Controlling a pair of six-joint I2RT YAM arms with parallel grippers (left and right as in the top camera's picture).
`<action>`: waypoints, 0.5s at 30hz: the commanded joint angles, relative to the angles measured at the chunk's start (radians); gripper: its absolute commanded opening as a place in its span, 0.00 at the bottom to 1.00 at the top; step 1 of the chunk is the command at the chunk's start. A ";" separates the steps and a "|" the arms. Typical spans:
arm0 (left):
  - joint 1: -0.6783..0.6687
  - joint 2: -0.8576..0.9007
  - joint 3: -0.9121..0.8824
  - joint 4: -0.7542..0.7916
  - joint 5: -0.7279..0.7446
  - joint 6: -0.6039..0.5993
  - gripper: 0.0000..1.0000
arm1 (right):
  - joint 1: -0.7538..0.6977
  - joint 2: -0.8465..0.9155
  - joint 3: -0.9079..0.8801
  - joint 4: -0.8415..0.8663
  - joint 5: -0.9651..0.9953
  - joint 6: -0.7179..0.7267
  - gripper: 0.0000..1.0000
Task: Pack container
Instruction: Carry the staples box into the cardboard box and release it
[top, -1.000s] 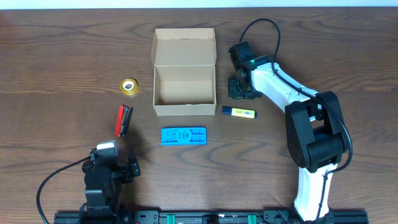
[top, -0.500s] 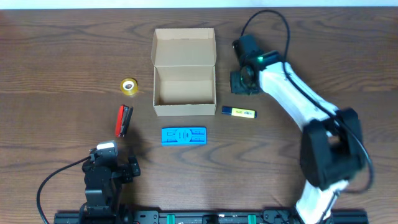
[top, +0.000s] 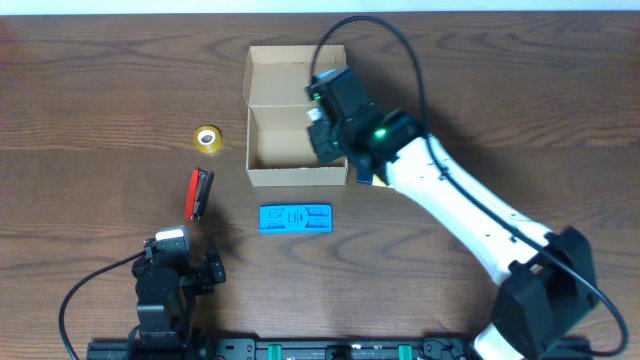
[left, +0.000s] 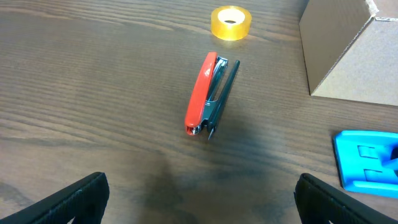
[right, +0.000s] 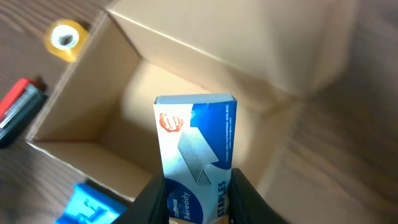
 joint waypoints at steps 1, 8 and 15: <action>0.006 -0.006 -0.009 -0.002 0.000 0.003 0.95 | 0.020 0.059 0.011 0.047 0.035 -0.037 0.20; 0.006 -0.006 -0.009 -0.002 0.000 0.003 0.95 | 0.019 0.170 0.011 0.078 0.034 -0.039 0.21; 0.006 -0.006 -0.009 -0.002 0.000 0.003 0.95 | 0.022 0.222 0.011 0.079 0.035 -0.044 0.22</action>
